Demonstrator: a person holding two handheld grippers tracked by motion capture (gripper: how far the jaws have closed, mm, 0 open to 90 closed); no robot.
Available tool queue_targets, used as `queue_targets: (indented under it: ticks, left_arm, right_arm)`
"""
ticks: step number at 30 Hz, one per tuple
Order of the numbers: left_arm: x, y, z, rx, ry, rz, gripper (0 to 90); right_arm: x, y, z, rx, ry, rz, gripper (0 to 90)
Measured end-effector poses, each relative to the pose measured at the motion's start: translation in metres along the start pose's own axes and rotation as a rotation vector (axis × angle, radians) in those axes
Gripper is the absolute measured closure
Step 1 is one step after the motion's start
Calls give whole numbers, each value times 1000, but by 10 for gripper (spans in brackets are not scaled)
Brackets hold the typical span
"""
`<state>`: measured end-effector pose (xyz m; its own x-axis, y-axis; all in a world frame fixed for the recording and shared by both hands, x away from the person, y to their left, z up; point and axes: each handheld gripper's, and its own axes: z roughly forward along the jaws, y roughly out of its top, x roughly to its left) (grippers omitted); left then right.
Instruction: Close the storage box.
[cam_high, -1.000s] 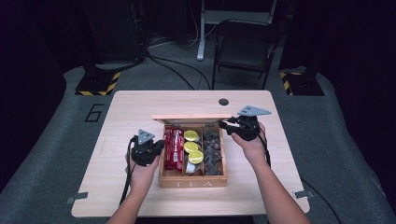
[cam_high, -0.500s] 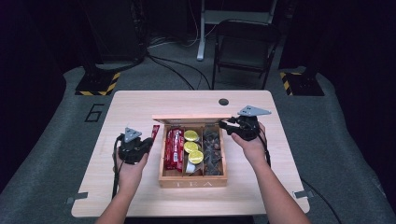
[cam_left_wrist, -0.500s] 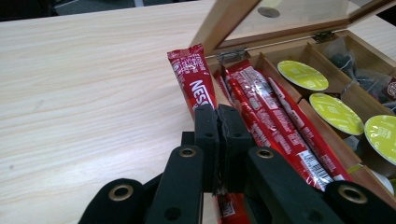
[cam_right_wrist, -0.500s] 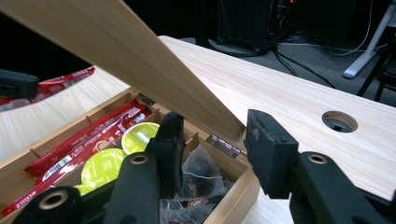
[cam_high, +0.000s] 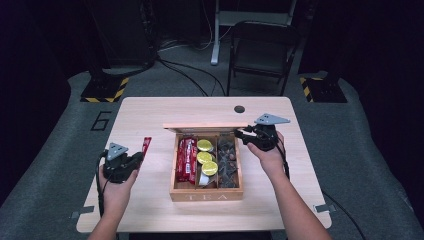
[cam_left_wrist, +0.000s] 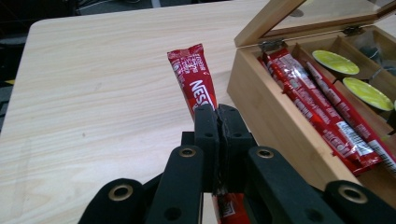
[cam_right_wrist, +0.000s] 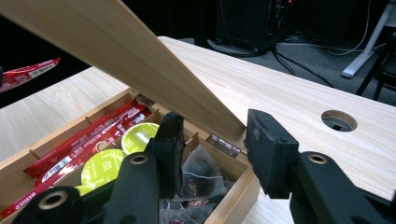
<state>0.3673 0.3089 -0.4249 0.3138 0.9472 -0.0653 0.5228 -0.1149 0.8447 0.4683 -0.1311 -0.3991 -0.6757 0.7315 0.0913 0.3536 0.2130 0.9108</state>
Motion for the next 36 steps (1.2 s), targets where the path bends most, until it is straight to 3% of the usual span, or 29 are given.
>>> queue_targets:
  ticks: [5, 11, 17, 23, 26, 36]
  left_arm:
    - [10, -11, -2, -17, 4, -39, 870]
    - [20, -21, 6, 2, 0, -56, 870]
    - [24, -30, 16, 29, 6, -62, 870]
    - [30, -37, 22, 20, 25, -70, 870]
    - [34, -43, 29, 44, 49, -72, 870]
    - [37, -51, 40, 83, 61, -78, 869]
  right_arm:
    - [0, -1, 0, -1, 0, -1, 571]
    - [0, -1, 0, -2, 1, 4, 570]
    - [1, -1, -1, 2, 3, 0, 570]
    - [0, -2, -1, 3, 6, -2, 569]
    - [1, -2, -1, 5, 8, 0, 569]
    - [0, -2, 0, 2, 9, -8, 567]
